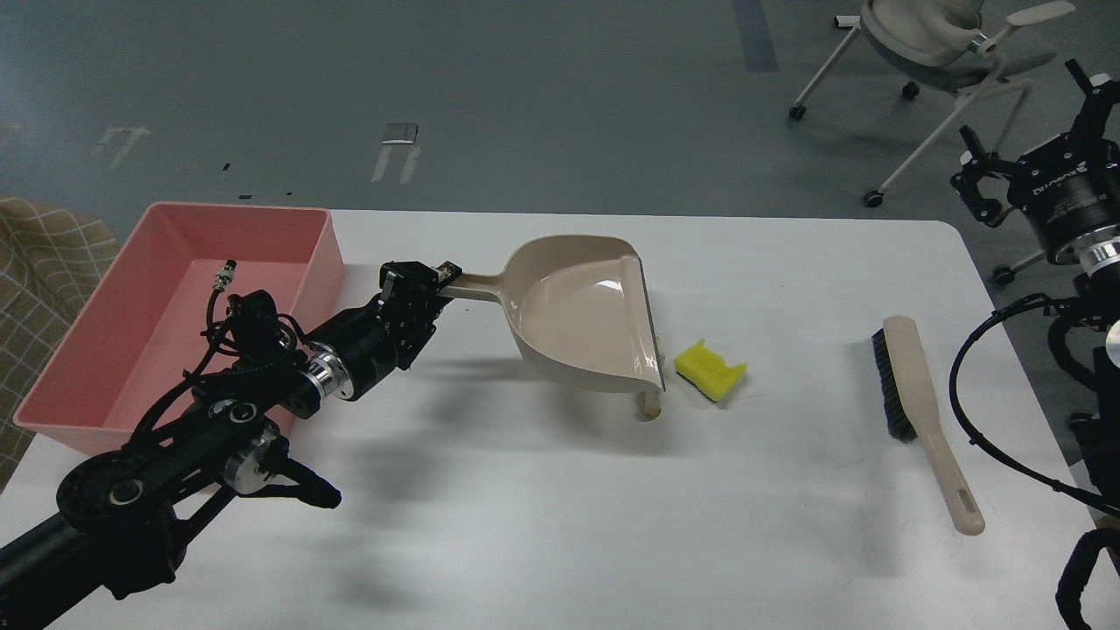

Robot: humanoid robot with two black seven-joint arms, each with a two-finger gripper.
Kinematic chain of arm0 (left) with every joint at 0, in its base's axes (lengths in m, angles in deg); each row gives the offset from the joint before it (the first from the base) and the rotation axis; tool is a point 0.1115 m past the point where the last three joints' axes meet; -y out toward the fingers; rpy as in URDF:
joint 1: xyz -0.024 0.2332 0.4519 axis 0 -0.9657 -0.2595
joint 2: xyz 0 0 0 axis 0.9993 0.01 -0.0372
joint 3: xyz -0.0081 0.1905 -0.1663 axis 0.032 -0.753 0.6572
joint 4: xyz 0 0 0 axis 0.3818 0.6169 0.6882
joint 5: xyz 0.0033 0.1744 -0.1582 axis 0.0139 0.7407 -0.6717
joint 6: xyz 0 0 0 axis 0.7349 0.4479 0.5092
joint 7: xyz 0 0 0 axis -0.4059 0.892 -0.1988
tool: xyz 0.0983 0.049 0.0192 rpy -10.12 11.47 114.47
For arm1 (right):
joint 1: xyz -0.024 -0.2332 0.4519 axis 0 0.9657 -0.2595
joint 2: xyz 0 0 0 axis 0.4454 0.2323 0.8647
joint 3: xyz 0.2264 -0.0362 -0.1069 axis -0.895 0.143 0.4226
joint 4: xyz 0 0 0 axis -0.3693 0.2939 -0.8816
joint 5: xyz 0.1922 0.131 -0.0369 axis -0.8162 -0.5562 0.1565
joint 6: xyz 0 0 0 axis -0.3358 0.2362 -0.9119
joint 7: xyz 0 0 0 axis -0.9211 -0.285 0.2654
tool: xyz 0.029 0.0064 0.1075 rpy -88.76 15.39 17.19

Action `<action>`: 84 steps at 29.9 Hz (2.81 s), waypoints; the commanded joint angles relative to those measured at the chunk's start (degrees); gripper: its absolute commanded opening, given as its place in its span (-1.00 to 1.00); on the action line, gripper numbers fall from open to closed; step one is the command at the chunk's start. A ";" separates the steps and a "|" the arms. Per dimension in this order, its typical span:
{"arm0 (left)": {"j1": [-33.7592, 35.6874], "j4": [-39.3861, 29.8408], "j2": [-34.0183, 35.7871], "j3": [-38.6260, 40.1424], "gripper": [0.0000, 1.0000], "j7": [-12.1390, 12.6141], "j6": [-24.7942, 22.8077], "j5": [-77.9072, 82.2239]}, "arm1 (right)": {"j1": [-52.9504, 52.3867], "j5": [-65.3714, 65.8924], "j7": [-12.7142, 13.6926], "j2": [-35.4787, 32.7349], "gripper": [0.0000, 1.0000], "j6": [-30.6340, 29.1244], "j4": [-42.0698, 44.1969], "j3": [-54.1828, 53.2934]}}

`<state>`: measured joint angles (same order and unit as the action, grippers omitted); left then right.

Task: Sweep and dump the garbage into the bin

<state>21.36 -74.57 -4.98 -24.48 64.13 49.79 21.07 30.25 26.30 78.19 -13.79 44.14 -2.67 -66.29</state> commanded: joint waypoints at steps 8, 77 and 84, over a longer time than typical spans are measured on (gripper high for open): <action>1.42 0.16 -0.37 -2.37 -0.93 -0.41 -0.02 3.71 | 4.02 0.70 -0.02 -20.40 1.00 0.00 -5.60 9.84; -4.91 1.47 -3.97 -3.25 -0.93 -1.64 3.23 7.94 | 20.12 24.60 2.79 -38.02 1.00 0.00 -27.84 27.17; -4.65 1.92 -4.85 -3.25 -0.93 -1.64 3.67 7.94 | 21.79 29.86 2.88 -41.45 1.00 0.00 -34.09 31.75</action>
<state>16.60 -72.68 -9.74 -27.79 62.50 53.19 29.01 51.28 52.83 81.04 -54.40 44.14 -34.02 -36.55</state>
